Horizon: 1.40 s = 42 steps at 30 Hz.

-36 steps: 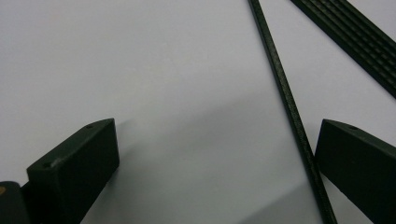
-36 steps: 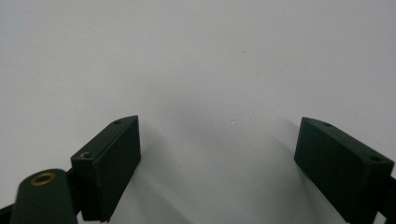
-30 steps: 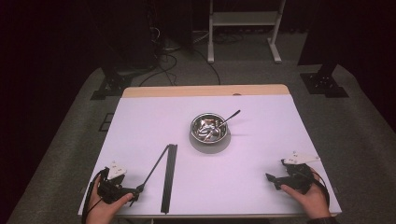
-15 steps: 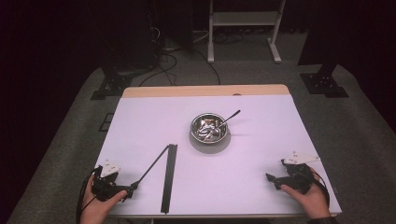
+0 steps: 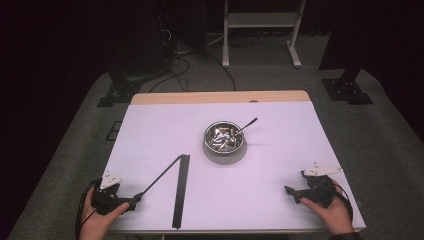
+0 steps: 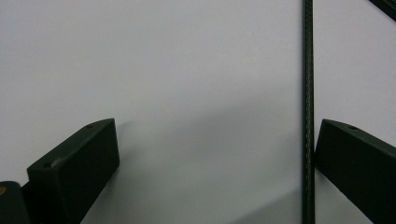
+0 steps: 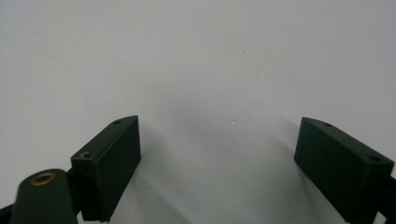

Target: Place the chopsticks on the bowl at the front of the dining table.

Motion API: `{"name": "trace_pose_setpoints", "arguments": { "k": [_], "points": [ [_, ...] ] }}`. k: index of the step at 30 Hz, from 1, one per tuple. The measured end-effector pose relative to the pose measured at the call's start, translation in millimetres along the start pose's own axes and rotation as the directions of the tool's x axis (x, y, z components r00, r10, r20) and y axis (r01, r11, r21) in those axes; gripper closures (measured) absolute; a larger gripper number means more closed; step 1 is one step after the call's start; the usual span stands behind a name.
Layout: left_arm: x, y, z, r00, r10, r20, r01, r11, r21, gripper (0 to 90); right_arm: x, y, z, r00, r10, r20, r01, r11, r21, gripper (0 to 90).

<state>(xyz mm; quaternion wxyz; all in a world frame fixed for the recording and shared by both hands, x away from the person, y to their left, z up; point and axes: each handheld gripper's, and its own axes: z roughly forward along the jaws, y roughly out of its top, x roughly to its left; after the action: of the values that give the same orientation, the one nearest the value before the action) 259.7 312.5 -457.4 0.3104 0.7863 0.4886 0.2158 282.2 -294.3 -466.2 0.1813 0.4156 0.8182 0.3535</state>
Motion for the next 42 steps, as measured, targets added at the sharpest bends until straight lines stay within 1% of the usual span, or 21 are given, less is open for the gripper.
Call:
{"name": "trace_pose_setpoints", "arguments": {
  "k": [3,4,5,7,8,11,13,16,18,19,20,25,26,28,29,31,32,34,35,41,42],
  "points": [
    [-1.2,2.6,-2.7,1.0,-0.003,0.008,0.003,0.9999,-0.017,0.0,0.1,0.0,0.0,1.0,0.001,0.0,-0.001,1.0,0.0,12.7],
    [-2.4,6.0,-5.4,0.9995,-0.013,0.027,0.015,0.9989,-0.044,0.0,0.0,0.0,0.0,1.0,0.0,0.0,0.0,1.0,0.0,12.7],
    [-3.1,7.0,-6.1,0.9994,-0.014,0.03,0.016,0.9987,-0.049,0.0,0.0,0.0,0.1,1.0,0.001,0.0,-0.001,1.0,0.0,12.6],
    [-4.0,8.0,-6.7,0.9994,-0.011,0.033,0.013,0.9983,-0.057,3.1,0.0,0.1,0.1,1.0,0.001,0.0,-0.001,1.0,0.0,12.7],
    [-5.9,11.5,-7.4,0.9994,-0.002,0.033,0.004,0.9977,-0.068,3.2,0.0,0.0,0.1,1.0,0.0,0.0,0.0,1.0,0.0,12.7],
    [-7.7,14.9,-8.0,0.9993,0.006,0.038,-0.003,0.997,-0.077,4.7,-0.1,0.0,0.0,1.0,0.0,0.0,0.0,1.0,0.0,12.7],
    [-10.4,19.4,-7.9,0.9989,0.012,0.044,-0.008,0.9958,-0.091,8.1,0.0,0.0,0.1,1.0,0.0,0.0,0.0,1.0,0.0,12.6],
    [-14.0,24.4,-6.3,0.9989,0.018,0.044,-0.014,0.9953,-0.096,13.0,0.0,0.1,0.1,1.0,0.001,0.0,-0.001,1.0,0.0,12.6],
    [-15.4,26.1,-5.0,0.9987,0.021,0.046,-0.017,0.9953,-0.096,13.7,0.0,0.0,0.1,1.0,0.0,0.0,0.0,1.0,0.0,12.7],
    [-19.1,29.5,-2.3,0.9985,0.031,0.046,-0.027,0.9956,-0.09,16.9,0.1,0.1,0.1,1.0,0.001,0.0,-0.001,1.0,0.0,12.7],
    [-19.1,29.5,-2.3,0.9985,0.031,0.046,-0.027,0.9956,-0.09,20.5,0.1,0.1,0.1,1.0,0.001,0.0,-0.001,1.0,0.0,12.7],
    [-24.7,35.7,3.7,0.9966,0.041,0.072,-0.035,0.9956,-0.087,25.4,0.1,0.0,0.1,1.0,0.001,0.0,-0.001,1.0,0.0,12.7],
    [-26.4,37.6,5.7,0.9958,0.046,0.08,-0.039,0.9952,-0.089,25.4,0.1,0.0,0.1,1.0,0.001,0.0,-0.001,1.0,0.0,12.6],
    [-27.3,39.7,7.8,0.9947,0.054,0.087,-0.047,0.9952,-0.086,29.4,0.1,0.0,0.1,1.0,0.001,0.0,-0.001,1.0,0.0,12.7],
    [-28.8,42.6,11.8,0.9933,0.06,0.099,-0.052,0.9956,-0.079,31.9,0.2,0.0,0.1,1.0,0.001,0.0,-0.001,1.0,0.0,12.6],
    [-29.7,43.9,13.9,0.9926,0.059,0.106,-0.051,0.9958,-0.076,34.1,0.1,0.0,0.1,1.0,0.0,0.0,0.0,1.0,0.0,12.6],
    [-30.0,45.7,16.3,0.9914,0.067,0.113,-0.06,0.9959,-0.069,35.9,0.2,0.0,0.1,1.0,0.001,0.0,-0.001,1.0,0.0,12.7],
    [-31.3,47.8,20.2,0.99,0.064,0.126,-0.056,0.996,-0.07,37.3,0.2,0.0,0.1,1.0,0.001,0.0,-0.001,1.0,0.0,12.6],
    [-32.5,50.4,23.8,0.9888,0.07,0.131,-0.062,0.996,-0.065,40.2,0.2,0.0,0.1,1.0,0.001,0.001,-0.001,1.0,0.0,12.7],
    [-35.5,57.6,31.6,0.9862,0.084,0.142,-0.078,0.9956,-0.052,46.6,0.2,0.0,0.1,1.0,0.001,0.001,-0.001,1.0,0.0,12.6],
    [-36.2,58.9,32.6,0.9846,0.089,0.15,-0.081,0.9951,-0.057,46.7,0.2,0.0,0.1,1.0,0.001,0.001,-0.001,1.0,0.0,12.7]
  ]
}}
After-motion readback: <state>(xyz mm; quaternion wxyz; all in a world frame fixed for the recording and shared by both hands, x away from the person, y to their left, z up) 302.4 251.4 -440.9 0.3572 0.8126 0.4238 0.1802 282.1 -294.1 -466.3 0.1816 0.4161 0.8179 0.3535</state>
